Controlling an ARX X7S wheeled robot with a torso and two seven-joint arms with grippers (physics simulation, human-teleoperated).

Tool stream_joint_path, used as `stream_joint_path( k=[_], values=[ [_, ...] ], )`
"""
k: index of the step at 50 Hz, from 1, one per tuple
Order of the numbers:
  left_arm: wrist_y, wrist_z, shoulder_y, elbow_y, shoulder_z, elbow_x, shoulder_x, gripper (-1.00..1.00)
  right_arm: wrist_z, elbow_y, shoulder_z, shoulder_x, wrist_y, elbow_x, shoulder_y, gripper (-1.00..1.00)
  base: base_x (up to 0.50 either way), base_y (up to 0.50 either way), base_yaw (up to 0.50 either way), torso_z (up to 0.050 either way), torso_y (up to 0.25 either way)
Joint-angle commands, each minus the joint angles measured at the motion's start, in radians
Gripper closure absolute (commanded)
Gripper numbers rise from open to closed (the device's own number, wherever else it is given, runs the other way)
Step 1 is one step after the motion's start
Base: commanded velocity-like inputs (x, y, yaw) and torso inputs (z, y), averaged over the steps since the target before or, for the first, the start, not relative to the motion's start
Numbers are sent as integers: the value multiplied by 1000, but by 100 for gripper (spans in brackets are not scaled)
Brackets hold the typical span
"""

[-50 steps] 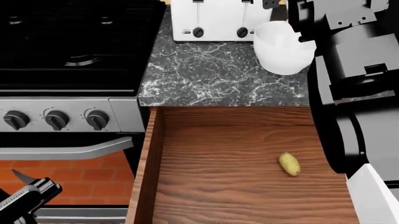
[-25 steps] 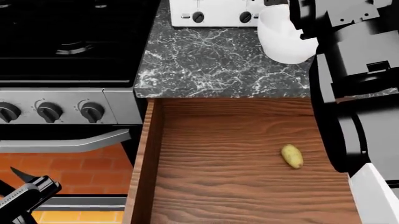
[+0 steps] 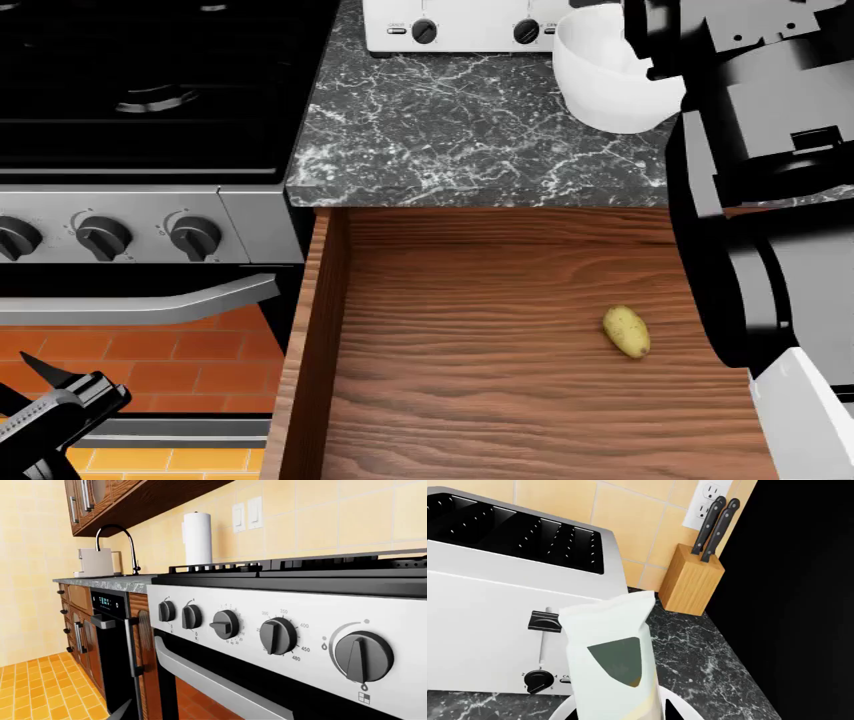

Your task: Place the bar in the bowl and close the drawer.

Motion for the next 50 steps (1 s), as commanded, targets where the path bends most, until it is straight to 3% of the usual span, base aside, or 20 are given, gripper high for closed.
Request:
stream_joint_path(
  k=[1, 50],
  values=[
    [-2, -2, 1, 4, 4, 3, 0, -100, -4, 0, 5, 4, 1, -10, -11, 100, 0, 0, 0, 0, 0],
    [-58, -18, -7, 32, 16, 11, -13, -100, 17, 0, 12, 14, 0, -15, -21, 100, 0, 0, 0, 0, 0]
  ],
)
